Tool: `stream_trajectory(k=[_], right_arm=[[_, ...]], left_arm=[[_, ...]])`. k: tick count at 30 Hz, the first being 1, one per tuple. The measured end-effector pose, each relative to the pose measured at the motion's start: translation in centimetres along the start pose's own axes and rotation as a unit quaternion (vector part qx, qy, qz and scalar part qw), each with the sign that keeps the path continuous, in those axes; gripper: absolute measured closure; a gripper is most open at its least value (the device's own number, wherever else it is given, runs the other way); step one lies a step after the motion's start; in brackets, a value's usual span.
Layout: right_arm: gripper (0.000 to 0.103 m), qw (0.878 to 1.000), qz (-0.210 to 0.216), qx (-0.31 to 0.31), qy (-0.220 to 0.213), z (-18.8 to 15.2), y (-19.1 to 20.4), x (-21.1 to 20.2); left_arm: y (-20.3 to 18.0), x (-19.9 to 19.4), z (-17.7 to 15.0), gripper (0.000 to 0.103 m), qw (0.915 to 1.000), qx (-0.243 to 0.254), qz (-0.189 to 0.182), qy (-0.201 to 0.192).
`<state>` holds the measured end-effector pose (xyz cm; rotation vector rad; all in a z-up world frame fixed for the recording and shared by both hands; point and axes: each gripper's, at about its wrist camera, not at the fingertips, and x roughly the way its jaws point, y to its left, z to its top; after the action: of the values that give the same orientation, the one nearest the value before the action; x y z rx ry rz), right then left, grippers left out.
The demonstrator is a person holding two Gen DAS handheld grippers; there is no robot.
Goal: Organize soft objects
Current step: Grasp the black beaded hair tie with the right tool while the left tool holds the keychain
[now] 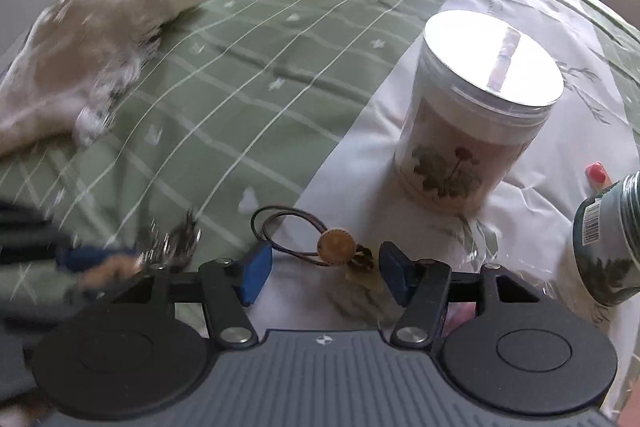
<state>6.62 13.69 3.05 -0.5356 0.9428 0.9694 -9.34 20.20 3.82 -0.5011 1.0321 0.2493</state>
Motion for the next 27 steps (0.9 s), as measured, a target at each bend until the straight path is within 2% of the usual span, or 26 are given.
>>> stream_trajectory(k=[1, 3, 4, 8, 12, 17, 19, 23, 27], right_arm=[[0.046, 1.0, 0.0, 0.004, 0.001, -0.1, -0.1, -0.1], [0.055, 1.0, 0.001, 0.006, 0.004, -0.2, -0.4, -0.5], [0.059, 1.0, 0.002, 0.006, 0.007, -0.4, -0.6, -0.7], [0.059, 1.0, -0.013, 0.02, 0.014, -1.6, -1.9, -2.4], [0.059, 0.999, -0.029, 0.045, 0.002, -2.9, -3.1, -4.9], [0.059, 0.997, -0.049, 0.067, 0.001, -4.1, -3.9, -6.6], [0.058, 0.997, -0.049, 0.066, -0.003, -4.4, -3.8, -7.0], [0.058, 0.998, -0.038, 0.045, -0.003, -4.5, -3.1, -6.7], [0.058, 0.999, -0.021, 0.02, -0.013, -3.0, -1.8, -5.2]], left_arm=[[0.6, 0.1, 0.2, 0.077, 0.999, -0.033, -0.03, 0.006], [0.8, 0.2, 0.4, 0.078, 0.9982, -0.053, -0.028, 0.002], [0.4, 0.3, 0.4, 0.078, 0.9991, -0.041, -0.012, -0.001], [-2.3, 0.7, 0.1, 0.078, 0.9992, 0.025, 0.029, -0.009], [-4.9, 1.6, -0.5, 0.078, 0.9919, 0.103, 0.07, -0.021], [-4.5, 1.5, -1.1, 0.074, 0.9893, 0.126, 0.065, -0.036], [-4.0, 1.6, -1.3, 0.074, 0.9897, 0.125, 0.055, -0.044], [-3.8, 1.6, -1.0, 0.076, 0.9936, 0.092, 0.054, -0.038], [-4.1, 1.8, -0.8, 0.076, 0.9942, 0.084, 0.058, -0.035]])
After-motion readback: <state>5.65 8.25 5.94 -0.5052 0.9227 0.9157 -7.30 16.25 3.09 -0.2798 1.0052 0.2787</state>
